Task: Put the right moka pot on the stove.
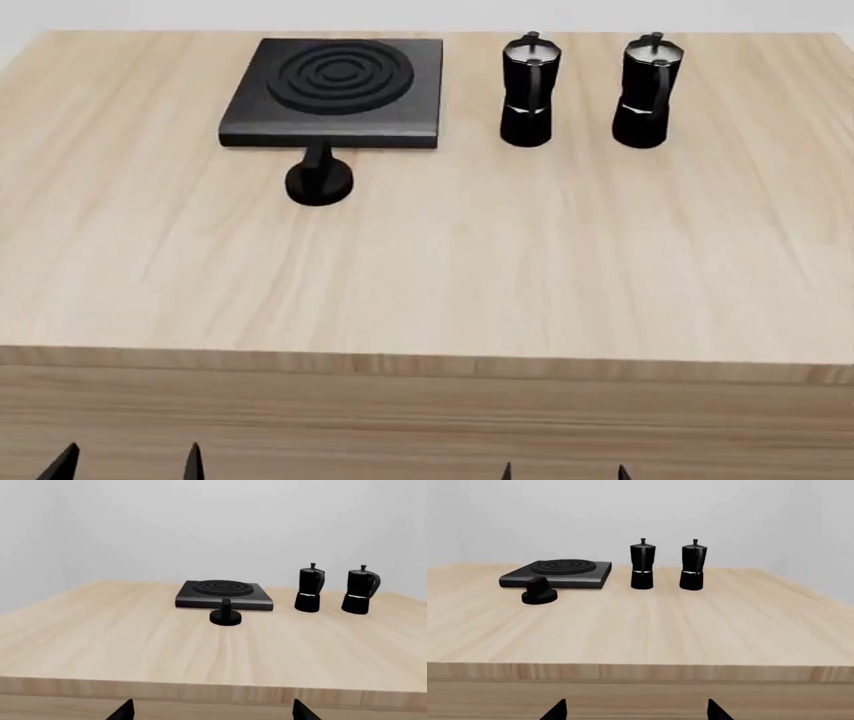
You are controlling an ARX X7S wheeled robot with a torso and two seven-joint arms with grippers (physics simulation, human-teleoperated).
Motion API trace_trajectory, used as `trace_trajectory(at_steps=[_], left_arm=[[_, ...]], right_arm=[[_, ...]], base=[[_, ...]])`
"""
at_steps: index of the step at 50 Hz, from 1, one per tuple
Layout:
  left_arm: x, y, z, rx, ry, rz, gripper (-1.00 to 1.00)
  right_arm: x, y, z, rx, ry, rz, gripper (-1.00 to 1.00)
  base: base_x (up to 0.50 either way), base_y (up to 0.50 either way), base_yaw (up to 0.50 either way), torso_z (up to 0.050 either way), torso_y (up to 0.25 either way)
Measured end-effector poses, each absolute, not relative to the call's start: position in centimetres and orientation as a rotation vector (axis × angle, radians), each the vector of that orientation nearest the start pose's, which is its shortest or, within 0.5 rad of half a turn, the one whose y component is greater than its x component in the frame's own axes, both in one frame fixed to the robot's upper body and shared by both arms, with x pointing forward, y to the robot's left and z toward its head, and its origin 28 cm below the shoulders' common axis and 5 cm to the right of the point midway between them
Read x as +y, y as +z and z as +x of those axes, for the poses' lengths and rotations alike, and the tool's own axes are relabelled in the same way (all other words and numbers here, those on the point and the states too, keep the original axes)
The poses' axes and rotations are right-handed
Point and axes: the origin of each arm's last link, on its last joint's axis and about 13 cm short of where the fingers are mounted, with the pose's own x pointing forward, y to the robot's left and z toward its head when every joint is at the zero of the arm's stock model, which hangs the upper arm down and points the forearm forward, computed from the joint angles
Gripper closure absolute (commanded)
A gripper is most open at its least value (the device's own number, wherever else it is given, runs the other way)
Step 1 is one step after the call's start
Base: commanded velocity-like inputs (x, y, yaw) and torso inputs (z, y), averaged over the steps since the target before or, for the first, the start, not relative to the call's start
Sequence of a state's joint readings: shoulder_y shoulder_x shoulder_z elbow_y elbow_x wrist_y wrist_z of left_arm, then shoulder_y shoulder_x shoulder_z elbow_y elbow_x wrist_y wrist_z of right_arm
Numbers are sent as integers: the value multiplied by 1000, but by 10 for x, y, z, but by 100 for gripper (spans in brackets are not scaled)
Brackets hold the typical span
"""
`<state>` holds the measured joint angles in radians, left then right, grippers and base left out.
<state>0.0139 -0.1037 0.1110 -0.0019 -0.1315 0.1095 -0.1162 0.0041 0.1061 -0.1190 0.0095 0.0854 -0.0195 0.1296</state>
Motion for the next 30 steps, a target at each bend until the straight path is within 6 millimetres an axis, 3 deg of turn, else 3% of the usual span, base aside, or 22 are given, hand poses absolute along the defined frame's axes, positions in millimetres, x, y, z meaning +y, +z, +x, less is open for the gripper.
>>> trace_trajectory(at_steps=[13, 30], left_arm=[[207, 16, 207, -79, 7, -39, -100], [208, 16, 207, -89, 13, -44, -100]], right_arm=[[-98, 14, 211, -1, -9, -36, -100], [-98, 17, 212, 1, -17, -36, -100]], base=[[0, 0, 0, 50, 0], [0, 0, 0, 0, 0]])
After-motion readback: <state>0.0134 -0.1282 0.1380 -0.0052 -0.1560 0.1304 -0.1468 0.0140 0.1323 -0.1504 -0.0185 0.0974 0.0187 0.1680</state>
